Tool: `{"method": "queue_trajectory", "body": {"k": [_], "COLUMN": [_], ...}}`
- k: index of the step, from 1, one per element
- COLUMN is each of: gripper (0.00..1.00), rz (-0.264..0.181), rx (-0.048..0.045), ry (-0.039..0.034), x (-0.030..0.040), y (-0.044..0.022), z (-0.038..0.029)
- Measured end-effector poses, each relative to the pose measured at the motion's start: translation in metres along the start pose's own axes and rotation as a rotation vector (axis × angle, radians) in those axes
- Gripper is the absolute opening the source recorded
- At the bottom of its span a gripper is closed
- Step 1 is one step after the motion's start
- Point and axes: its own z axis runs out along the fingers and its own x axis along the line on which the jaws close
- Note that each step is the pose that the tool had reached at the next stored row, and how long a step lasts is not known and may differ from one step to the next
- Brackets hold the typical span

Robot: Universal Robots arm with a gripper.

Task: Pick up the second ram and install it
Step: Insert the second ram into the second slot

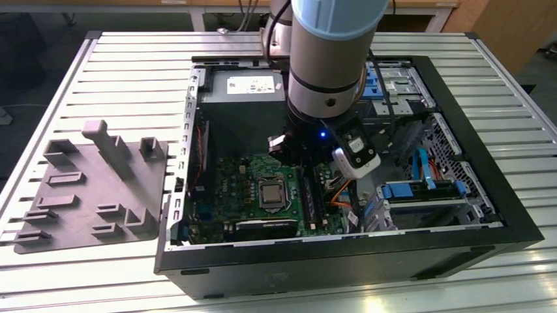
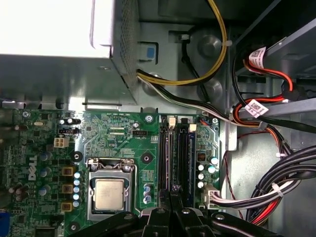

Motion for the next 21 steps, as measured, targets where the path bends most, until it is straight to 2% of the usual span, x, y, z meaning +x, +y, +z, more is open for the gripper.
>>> {"method": "queue_trajectory", "body": {"k": [21], "gripper": [0.12], "rz": [0.0], "rx": [0.0], "ry": [0.0], "x": [-0.0015], "y": [-0.0003], "z": [0.0048]}}
